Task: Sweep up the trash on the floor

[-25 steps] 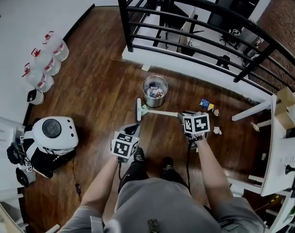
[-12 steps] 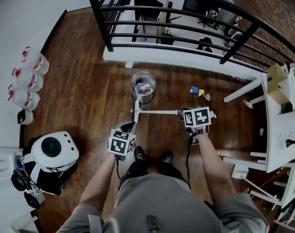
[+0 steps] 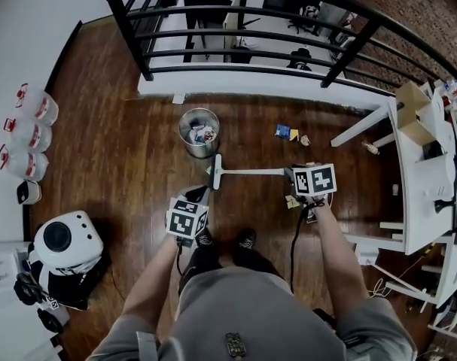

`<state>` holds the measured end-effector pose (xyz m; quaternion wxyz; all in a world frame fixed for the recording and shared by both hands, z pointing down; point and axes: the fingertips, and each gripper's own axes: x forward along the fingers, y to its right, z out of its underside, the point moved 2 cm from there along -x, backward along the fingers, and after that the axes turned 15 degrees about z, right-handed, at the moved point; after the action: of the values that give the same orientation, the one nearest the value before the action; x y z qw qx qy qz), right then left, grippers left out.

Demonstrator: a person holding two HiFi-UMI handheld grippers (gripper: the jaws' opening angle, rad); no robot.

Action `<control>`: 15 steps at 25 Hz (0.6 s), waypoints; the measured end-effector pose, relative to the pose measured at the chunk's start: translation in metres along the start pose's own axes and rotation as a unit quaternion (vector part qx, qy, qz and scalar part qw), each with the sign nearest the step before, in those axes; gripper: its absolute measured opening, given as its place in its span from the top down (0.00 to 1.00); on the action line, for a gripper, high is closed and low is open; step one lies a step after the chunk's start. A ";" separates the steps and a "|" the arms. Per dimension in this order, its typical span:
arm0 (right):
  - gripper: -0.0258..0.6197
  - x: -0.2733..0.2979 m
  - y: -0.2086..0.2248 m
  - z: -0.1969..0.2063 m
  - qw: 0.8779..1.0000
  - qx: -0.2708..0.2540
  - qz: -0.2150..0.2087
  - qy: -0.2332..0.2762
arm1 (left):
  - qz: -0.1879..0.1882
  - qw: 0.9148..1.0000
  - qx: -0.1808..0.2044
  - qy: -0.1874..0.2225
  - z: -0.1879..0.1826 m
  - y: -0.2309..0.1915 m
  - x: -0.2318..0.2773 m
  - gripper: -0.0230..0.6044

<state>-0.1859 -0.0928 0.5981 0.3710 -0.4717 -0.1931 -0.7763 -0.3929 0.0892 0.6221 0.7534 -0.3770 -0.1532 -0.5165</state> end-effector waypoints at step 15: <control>0.81 -0.047 0.212 0.069 0.989 0.100 0.110 0.015 | 0.056 0.996 0.066 -0.025 -0.046 0.107 0.110 0.95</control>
<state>0.0286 -0.1674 0.5795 0.5019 -0.4390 -0.2113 -0.7147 -0.2586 0.0025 0.6152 0.8006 -0.3468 -0.1844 -0.4525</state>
